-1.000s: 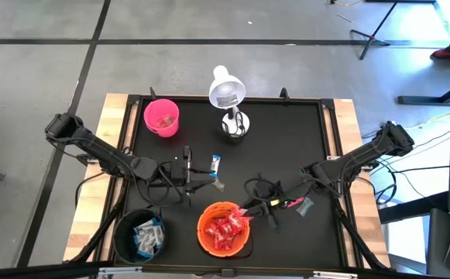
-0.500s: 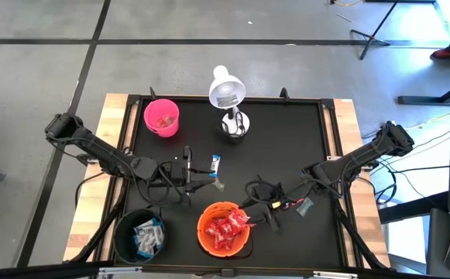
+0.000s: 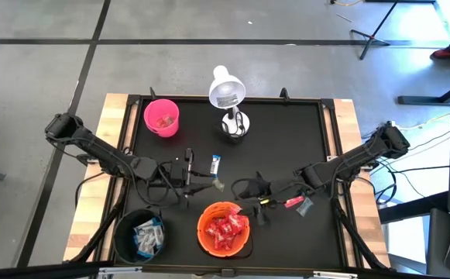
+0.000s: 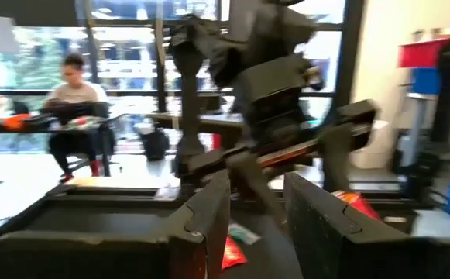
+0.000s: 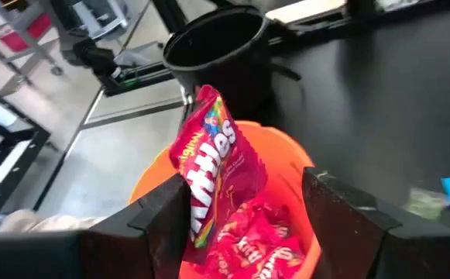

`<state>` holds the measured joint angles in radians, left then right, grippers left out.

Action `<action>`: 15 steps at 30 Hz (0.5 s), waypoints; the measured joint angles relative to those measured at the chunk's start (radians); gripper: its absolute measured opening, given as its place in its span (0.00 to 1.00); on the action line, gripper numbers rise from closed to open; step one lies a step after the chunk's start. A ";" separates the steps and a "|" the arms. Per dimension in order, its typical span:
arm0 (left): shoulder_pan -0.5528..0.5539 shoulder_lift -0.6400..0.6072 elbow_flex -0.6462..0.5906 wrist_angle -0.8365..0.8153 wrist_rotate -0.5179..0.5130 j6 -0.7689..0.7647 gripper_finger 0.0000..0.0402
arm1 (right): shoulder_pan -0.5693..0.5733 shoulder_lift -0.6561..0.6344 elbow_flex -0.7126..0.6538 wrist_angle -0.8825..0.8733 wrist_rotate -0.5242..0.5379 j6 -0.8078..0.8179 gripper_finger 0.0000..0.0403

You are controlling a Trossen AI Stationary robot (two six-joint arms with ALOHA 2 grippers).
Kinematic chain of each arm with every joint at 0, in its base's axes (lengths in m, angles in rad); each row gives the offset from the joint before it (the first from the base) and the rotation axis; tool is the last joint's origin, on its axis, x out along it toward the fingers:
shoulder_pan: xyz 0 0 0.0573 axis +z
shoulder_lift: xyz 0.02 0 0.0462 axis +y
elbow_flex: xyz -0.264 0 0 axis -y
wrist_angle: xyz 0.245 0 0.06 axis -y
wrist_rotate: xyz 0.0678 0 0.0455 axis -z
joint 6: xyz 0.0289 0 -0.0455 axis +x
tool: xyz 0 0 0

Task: Sort candy
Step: Put the red candy into the orange bucket

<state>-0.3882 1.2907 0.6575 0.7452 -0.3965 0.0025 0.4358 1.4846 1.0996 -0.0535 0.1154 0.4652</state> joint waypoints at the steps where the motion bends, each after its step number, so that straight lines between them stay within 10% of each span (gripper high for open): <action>1: 0.000 0.000 0.000 0.000 0.016 0.000 0.28 | -0.002 0.005 0.000 0.005 -0.022 0.001 0.59; 15: -0.031 0.000 0.000 0.000 0.184 -0.018 0.28 | -0.005 0.015 0.072 -0.118 -0.124 -0.001 0.59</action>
<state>-0.4188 1.2907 0.6575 0.7452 -0.2120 -0.0154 0.4313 1.4993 1.1717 -0.1710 -0.0089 0.4639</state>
